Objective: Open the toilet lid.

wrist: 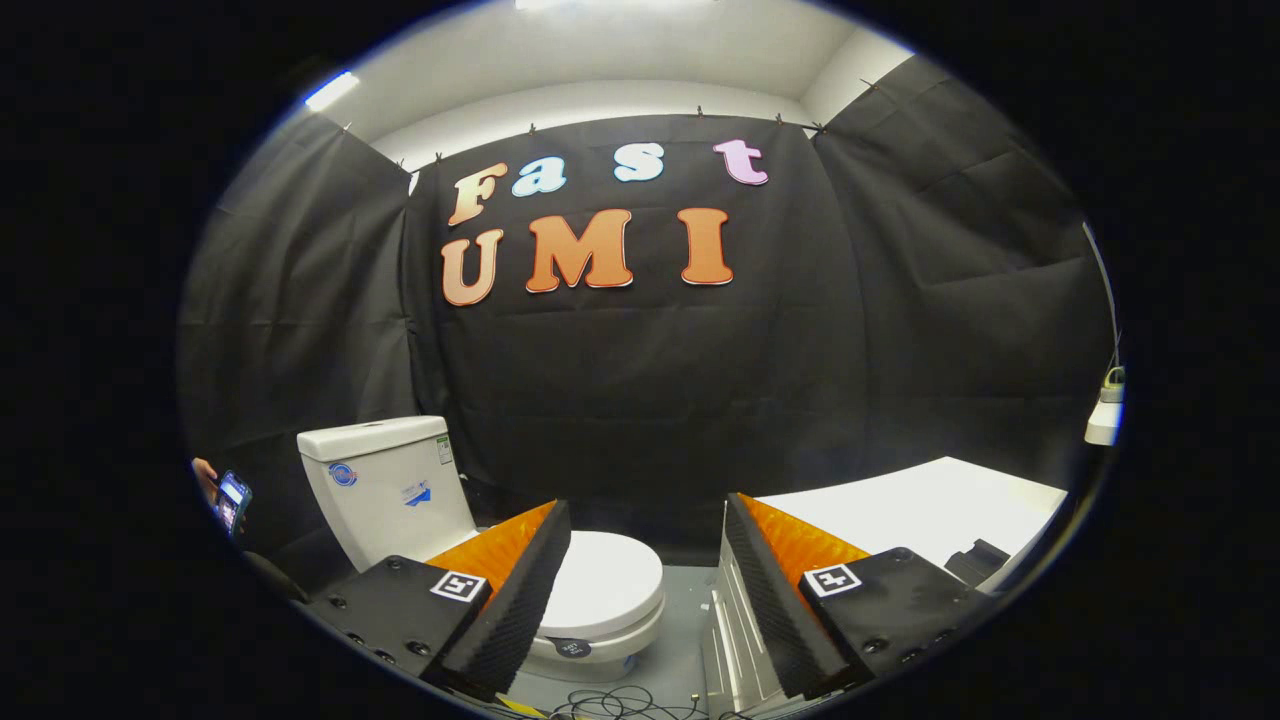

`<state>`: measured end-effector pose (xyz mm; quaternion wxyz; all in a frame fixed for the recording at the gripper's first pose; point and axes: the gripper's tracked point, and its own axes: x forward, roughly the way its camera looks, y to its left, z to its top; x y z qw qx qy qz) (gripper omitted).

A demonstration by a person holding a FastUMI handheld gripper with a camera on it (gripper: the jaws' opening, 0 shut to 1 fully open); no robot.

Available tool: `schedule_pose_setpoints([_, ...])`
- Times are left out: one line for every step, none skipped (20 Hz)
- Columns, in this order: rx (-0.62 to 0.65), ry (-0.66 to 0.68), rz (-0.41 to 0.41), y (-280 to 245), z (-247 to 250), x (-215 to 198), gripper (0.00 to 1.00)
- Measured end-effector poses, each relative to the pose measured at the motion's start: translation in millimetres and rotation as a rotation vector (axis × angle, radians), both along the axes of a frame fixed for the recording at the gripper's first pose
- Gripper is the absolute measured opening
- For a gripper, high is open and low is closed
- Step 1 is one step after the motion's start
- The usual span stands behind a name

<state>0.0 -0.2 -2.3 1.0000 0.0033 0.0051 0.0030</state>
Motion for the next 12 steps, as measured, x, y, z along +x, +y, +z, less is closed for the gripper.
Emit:
schedule_pose_setpoints([0.000,0.000,0.000,-0.4,0.1,0.0,0.99])
schedule_pose_setpoints([0.000,-0.001,0.000,-0.1,-0.1,0.0,0.99])
schedule_pose_setpoints([0.000,-0.001,0.001,0.1,-0.5,0.2,0.99])
schedule_pose_setpoints([-0.001,0.000,0.001,0.8,-0.5,0.3,0.99])
schedule_pose_setpoints([-0.001,0.001,0.002,1.1,-0.6,0.3,0.99])
schedule_pose_setpoints([0.000,0.002,0.002,0.9,0.1,0.4,0.99])
schedule_pose_setpoints([0.001,0.002,0.003,1.0,-0.3,0.1,0.99])
schedule_pose_setpoints([0.002,0.004,0.004,0.8,-0.6,0.7,0.99])
schedule_pose_setpoints([0.003,0.006,0.005,0.9,-1.7,1.0,0.99])
schedule_pose_setpoints([0.005,0.008,0.007,1.7,-2.6,1.4,0.99])
schedule_pose_setpoints([0.006,0.010,0.007,1.6,-3.4,1.5,0.99])
schedule_pose_setpoints([0.007,0.011,0.007,1.5,-3.0,1.2,1.00])
